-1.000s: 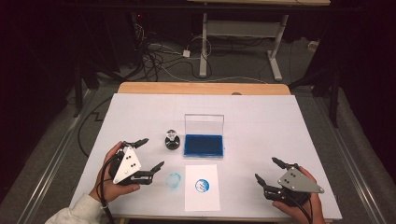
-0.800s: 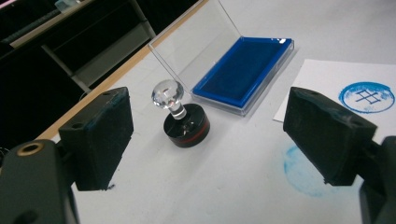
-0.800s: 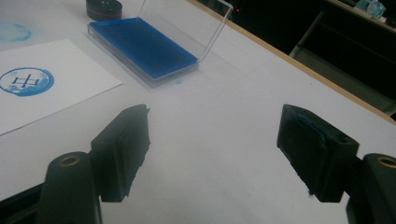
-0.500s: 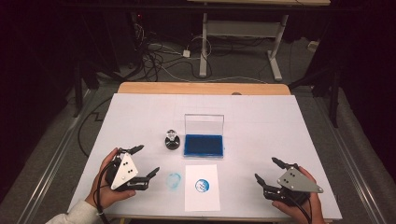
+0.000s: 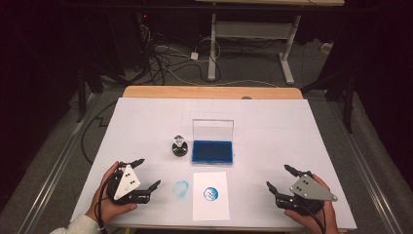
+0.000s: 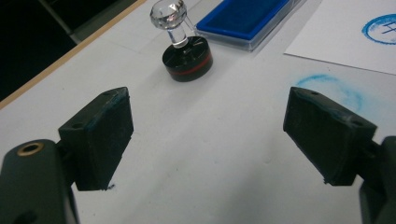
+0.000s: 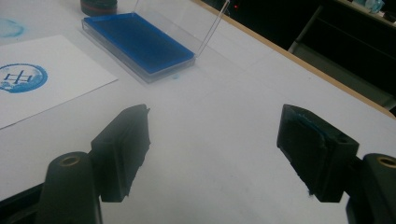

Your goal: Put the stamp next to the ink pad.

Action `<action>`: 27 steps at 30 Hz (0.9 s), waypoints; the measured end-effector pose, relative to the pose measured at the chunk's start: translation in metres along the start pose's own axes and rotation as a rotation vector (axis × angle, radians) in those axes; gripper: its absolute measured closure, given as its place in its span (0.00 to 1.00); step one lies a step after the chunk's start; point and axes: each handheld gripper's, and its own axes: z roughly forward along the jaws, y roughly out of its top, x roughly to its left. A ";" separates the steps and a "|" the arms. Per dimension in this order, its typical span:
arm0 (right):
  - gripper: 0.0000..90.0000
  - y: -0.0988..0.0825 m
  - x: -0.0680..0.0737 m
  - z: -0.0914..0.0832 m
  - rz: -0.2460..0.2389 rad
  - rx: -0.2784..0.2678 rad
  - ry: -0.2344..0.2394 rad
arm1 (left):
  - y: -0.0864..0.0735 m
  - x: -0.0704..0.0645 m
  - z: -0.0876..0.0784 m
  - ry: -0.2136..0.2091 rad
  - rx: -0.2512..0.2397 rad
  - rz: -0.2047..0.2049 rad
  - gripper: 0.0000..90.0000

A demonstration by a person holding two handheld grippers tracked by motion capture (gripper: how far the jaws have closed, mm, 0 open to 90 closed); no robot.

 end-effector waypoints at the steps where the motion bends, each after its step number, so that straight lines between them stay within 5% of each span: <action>1: 0.28 0.000 0.000 0.000 0.001 0.002 0.003 | -0.001 -0.001 0.000 -0.001 0.010 0.003 0.17; 9: 0.28 0.000 0.000 -0.001 -0.002 0.005 0.003 | -0.003 -0.005 0.002 -0.015 0.038 0.020 0.17; 27: 0.28 0.000 0.005 -0.001 -0.015 0.018 0.004 | 0.001 -0.005 0.003 -0.032 0.019 0.025 0.17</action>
